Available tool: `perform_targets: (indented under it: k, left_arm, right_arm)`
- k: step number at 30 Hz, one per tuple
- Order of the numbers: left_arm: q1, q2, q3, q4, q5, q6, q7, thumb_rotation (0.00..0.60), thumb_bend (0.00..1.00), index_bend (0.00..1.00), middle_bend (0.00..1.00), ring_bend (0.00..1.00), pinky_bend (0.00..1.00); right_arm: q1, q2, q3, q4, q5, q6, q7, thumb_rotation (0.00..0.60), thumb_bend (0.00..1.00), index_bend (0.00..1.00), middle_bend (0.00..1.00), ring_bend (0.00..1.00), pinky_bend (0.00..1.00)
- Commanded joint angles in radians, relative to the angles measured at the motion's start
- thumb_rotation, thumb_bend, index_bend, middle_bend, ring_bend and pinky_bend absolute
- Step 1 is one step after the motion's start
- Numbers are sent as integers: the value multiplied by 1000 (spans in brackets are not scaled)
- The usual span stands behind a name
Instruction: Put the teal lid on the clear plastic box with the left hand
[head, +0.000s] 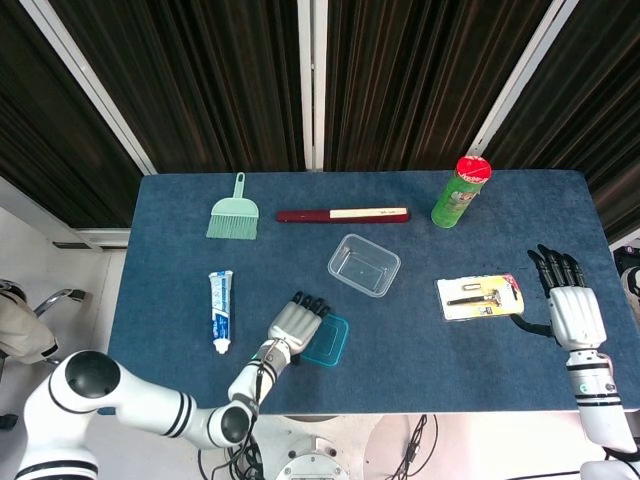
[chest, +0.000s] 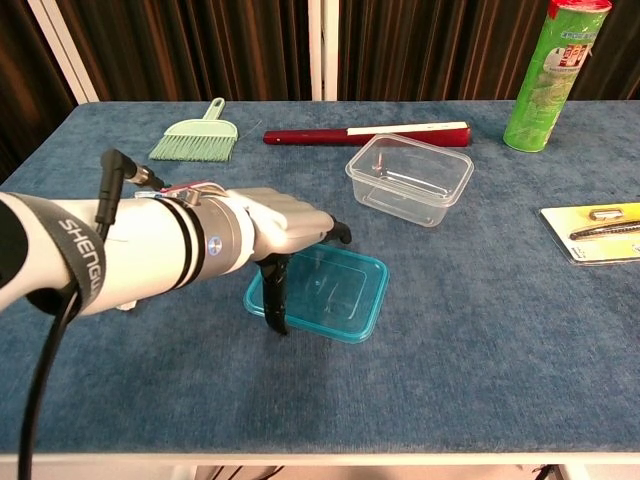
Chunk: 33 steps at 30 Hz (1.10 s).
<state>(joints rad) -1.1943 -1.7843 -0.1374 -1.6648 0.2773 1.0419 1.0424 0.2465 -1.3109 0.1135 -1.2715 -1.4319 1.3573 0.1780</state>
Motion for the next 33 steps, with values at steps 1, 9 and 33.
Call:
perform_targets:
  k: [1, 9, 33]
  left_arm:
    - [-5, -2, 3, 5, -14, 2, -2, 600, 0, 71, 0, 0, 0]
    - [30, -20, 21, 27, 82, 41, -76, 600, 93, 291, 213, 90, 5]
    - [-71, 296, -109, 81, 415, -331, -353, 600, 204, 358, 308, 197, 24]
  right_arm:
    - [-2, -1, 1, 2, 1, 0, 3, 600, 33, 0, 0, 0, 0]
    - [-6, -2, 1, 5, 1, -1, 6, 600, 33, 0, 0, 0, 0]
    - [-57, 91, 6, -181, -8, 80, -98, 600, 33, 0, 0, 0, 0]
